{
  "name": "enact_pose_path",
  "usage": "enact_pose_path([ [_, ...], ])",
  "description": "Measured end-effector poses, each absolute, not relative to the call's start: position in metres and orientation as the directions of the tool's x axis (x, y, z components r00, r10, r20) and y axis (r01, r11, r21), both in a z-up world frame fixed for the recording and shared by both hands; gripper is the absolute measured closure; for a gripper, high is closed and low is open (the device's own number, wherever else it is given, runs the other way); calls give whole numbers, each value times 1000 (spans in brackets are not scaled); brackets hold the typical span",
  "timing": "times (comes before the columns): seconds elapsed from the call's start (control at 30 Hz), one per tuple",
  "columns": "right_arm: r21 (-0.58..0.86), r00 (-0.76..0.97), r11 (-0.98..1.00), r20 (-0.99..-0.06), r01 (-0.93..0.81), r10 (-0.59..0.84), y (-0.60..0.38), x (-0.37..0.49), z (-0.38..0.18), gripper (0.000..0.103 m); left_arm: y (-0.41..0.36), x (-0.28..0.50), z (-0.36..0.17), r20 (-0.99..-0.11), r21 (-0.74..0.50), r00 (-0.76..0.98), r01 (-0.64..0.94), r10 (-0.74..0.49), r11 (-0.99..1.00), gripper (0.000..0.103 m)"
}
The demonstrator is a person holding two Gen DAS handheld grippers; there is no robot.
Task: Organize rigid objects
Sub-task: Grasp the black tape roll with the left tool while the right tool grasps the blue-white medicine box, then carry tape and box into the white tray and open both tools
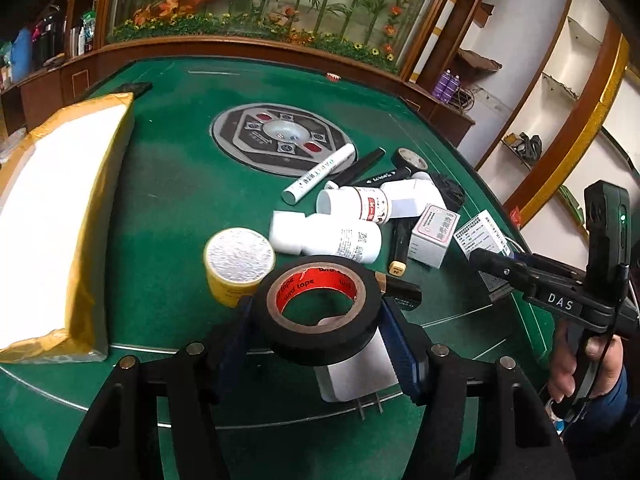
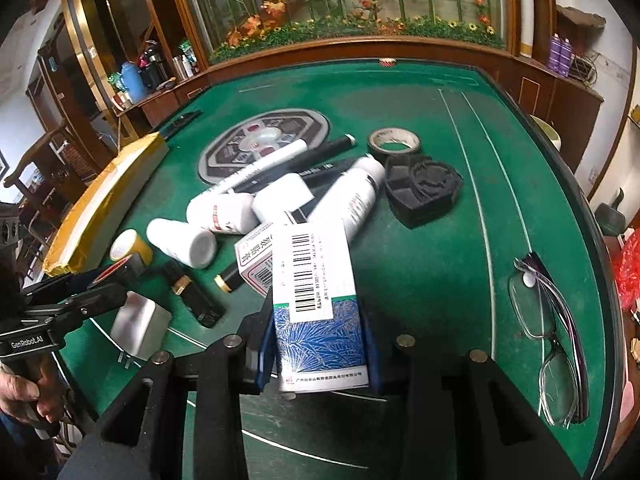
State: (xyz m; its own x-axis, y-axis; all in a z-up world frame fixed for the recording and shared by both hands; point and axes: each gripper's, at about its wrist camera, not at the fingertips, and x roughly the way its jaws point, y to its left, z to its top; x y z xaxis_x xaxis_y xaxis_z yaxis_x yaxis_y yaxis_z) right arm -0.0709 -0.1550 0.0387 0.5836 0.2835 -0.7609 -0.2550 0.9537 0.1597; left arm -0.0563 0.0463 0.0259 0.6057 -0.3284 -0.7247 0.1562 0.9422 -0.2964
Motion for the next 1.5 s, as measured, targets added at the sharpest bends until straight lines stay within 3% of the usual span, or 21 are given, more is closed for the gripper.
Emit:
enact_pose_path([
  [0.47, 189, 550, 890, -727, -415, 411, -96, -68, 71, 68, 84, -74, 57, -656, -290, 703, 100, -274, 952, 37],
  [0.97, 247, 358, 715, -731, -654, 581, 68, -32, 106, 68, 207, -41, 72, -678, -200, 734, -122, -47, 972, 36],
  [1.17, 273, 325, 740, -767, -615, 554, 145, 35, 98, 68, 257, 10, 56, -730, -154, 682, -224, 42, 962, 36],
  [1.5, 327, 235, 789, -834, -519, 500, 221, 126, 42, 68, 293, 70, 24, -792, -132, 606, -295, 78, 946, 36],
])
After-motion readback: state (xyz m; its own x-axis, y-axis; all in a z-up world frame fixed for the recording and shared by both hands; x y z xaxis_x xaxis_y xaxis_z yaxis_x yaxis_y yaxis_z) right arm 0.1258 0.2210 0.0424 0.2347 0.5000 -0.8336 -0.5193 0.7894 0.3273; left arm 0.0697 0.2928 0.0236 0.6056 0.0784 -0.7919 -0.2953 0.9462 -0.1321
